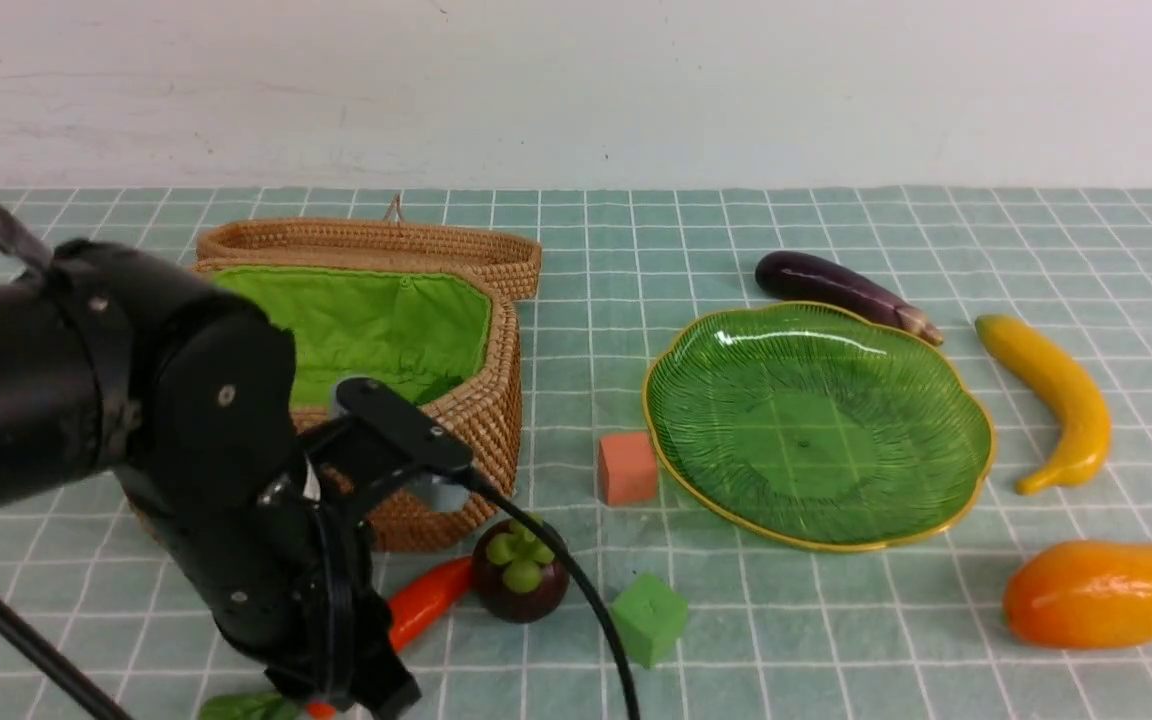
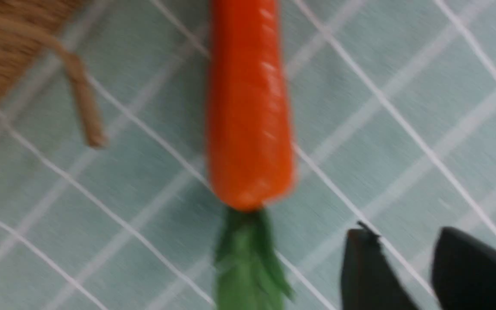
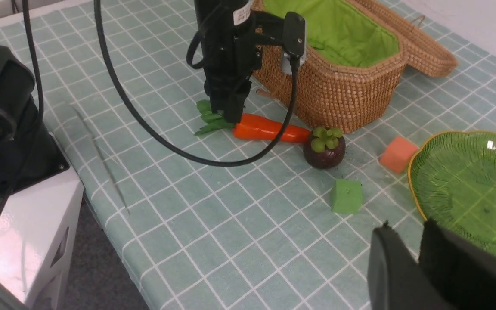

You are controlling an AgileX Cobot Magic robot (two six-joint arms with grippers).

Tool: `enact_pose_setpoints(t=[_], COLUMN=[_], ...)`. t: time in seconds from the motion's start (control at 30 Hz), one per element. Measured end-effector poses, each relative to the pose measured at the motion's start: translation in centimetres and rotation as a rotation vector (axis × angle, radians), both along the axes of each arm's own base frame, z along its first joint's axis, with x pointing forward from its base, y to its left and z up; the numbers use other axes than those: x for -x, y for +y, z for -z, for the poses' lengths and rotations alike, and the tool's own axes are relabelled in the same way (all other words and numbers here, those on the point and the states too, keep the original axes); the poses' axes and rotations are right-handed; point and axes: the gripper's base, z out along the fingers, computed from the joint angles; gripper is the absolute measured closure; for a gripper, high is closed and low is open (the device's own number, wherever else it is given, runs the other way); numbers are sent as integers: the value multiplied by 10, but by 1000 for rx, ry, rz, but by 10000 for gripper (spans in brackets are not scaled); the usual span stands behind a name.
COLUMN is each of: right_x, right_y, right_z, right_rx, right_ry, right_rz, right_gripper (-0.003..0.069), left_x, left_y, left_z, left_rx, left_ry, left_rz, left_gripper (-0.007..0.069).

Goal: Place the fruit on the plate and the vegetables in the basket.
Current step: Use the left arm to grab a carrot and put it into the left basket

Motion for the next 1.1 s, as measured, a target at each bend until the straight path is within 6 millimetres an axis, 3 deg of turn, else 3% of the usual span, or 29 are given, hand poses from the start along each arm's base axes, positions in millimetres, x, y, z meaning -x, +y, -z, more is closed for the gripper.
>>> enact_pose_setpoints(t=[0.13,0.23,0.37,0.53,0.8,0.87,0.97,1.07,1.1], right_x=[0,1,1,1,3,3,1,-2,-2], right_y=[0,1,1,1,3,3,3,2,2], right_z=[0,0,0,-1,-2,-2,-5,-11,-11], right_rx=[-7,-14,-14,-20,-40,-42,-72,-113,-118], right_ry=[5,8,9,10,15,14,-13,-60,-67], right_rz=[-1,-4,-4,-9,-26,-27,-13,16,19], right_gripper=[537,537,536,537,537,537,537,536,535], left_x=[-17,-24,-30,-36,-35,-31,-23,-8,-6], left_y=[8,7,3,4,6,9,16,26,27], left_z=[14,27,48,69,68,59,15,-44,-47], left_rx=[12,2,-25,-86,-105,-133,-137,-114,-121], left_ry=[-74,-62,-23,10,22,44,16,-71,-72], left_rz=[-33,-35,-30,-20,-40,-39,-60,-45,-31], left_gripper=[189,150,155,226,250,250,250,250,250])
